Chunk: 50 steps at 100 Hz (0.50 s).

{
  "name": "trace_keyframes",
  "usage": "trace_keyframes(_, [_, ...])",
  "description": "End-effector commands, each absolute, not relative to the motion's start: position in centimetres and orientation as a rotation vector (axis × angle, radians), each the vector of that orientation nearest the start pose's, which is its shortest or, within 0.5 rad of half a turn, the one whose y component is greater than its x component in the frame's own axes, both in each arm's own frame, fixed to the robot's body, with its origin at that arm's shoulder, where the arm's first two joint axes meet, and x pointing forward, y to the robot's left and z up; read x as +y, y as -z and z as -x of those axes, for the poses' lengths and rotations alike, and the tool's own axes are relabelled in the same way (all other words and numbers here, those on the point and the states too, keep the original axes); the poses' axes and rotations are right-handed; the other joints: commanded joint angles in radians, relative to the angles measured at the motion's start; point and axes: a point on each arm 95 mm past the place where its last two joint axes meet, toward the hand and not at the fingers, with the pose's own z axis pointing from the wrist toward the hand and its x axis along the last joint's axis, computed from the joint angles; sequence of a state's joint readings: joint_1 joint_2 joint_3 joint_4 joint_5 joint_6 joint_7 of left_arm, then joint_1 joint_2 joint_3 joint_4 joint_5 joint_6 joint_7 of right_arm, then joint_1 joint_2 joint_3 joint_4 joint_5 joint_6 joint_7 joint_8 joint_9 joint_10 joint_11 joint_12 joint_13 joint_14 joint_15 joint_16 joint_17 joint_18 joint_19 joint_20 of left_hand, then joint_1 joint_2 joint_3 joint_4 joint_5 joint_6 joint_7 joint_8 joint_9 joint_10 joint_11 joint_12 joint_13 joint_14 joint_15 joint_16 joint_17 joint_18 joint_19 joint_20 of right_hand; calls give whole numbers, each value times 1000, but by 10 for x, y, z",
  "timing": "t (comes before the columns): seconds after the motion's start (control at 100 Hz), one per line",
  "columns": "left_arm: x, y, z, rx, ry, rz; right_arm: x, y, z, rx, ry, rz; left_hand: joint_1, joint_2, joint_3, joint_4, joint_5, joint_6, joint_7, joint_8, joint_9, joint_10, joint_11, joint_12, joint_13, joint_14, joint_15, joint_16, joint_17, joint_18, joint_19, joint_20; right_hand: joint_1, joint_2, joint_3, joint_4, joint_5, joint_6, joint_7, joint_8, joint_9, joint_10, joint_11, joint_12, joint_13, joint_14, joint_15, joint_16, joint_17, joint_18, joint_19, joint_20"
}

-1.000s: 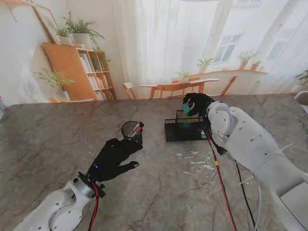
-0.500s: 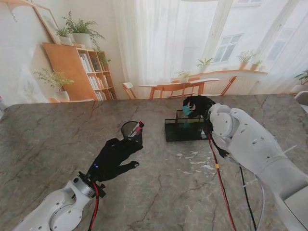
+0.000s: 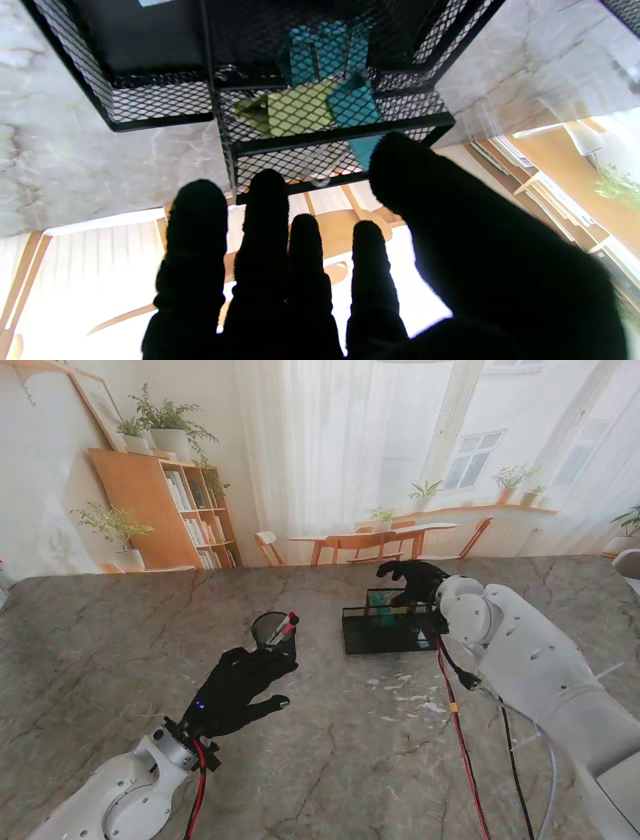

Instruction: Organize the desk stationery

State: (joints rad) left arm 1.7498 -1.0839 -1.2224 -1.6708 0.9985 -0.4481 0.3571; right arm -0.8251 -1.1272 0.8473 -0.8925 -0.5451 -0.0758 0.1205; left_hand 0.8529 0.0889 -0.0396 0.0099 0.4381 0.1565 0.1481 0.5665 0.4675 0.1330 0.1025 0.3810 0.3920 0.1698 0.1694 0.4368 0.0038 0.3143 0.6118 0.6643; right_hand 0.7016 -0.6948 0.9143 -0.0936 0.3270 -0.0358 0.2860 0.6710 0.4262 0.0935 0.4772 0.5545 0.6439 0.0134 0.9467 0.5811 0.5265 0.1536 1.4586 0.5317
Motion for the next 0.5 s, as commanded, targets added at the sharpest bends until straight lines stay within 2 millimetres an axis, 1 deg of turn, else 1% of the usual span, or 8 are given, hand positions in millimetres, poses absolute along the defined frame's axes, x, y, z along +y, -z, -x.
trace_keyframes(0.0, [-35,328,-323,1472,2060,932,-39,280,-579,1545,-1410,-1490,16,59,-12,-72,13,-23,5,14,8,-19,-3,11,12,-16,4,9,-6,5,-5,21,-22,3,-3,26,-32,-18,-21,-19,-18,6,-23,-10,-21,8,-2,18,-11,19,0,27])
trace_keyframes(0.11, [-35,328,-323,1470,2060,932,-38,279,-579,1528,-1427,-1498,16,60,-12,-72,13,-23,5,14,7,-20,-3,11,12,-15,4,9,-7,6,-5,21,-48,23,-21,24,-29,-21,-25,-18,-15,6,-26,-9,-28,8,-4,21,-24,19,-5,35])
trace_keyframes(0.21, [-35,328,-323,1469,2060,932,-38,276,-576,1501,-1466,-1476,16,60,-12,-72,13,-23,5,14,8,-18,-3,11,13,-16,5,9,-7,7,-5,22,-103,62,-78,23,-28,-15,-25,-10,-21,11,-40,-5,-52,13,-10,30,-66,21,-20,54])
trace_keyframes(0.26, [-35,328,-323,1469,2061,931,-38,272,-574,1497,-1485,-1449,16,60,-12,-72,13,-23,5,14,8,-18,-3,11,14,-16,5,9,-6,6,-5,22,-138,85,-107,20,-38,-1,-29,-7,-36,16,-48,-5,-81,21,-19,30,-120,25,-41,57])
trace_keyframes(0.31, [-35,328,-323,1469,2061,931,-39,269,-572,1496,-1504,-1425,17,60,-11,-71,14,-24,5,14,8,-19,-3,11,14,-16,5,9,-6,6,-4,22,-169,112,-156,21,-53,15,-39,1,-62,23,-66,-3,-135,37,-47,26,-213,44,-97,57])
trace_keyframes(0.36, [-35,328,-323,1469,2061,931,-39,265,-569,1500,-1521,-1405,17,61,-11,-71,14,-23,5,14,9,-20,-3,11,13,-16,5,9,-7,7,-5,22,-196,141,-204,21,-75,26,-56,7,-98,32,-93,-7,-202,58,-117,-1,-324,63,-173,36])
trace_keyframes(0.41, [-35,328,-323,1469,2061,931,-40,260,-566,1508,-1537,-1382,15,60,-12,-72,13,-24,5,14,8,-20,-3,11,13,-17,5,9,-6,6,-4,22,-221,167,-252,23,-100,46,-78,15,-137,46,-126,-13,-269,83,-224,-51,-431,72,-251,-6])
trace_keyframes(0.49, [-35,328,-323,1470,2063,932,-41,254,-562,1543,-1558,-1329,16,62,-11,-71,12,-24,4,14,8,-21,-3,11,13,-16,5,9,-7,6,-4,22,-267,207,-314,24,-150,72,-123,27,-198,72,-191,-28,-366,120,-425,-144,-561,61,-355,-103])
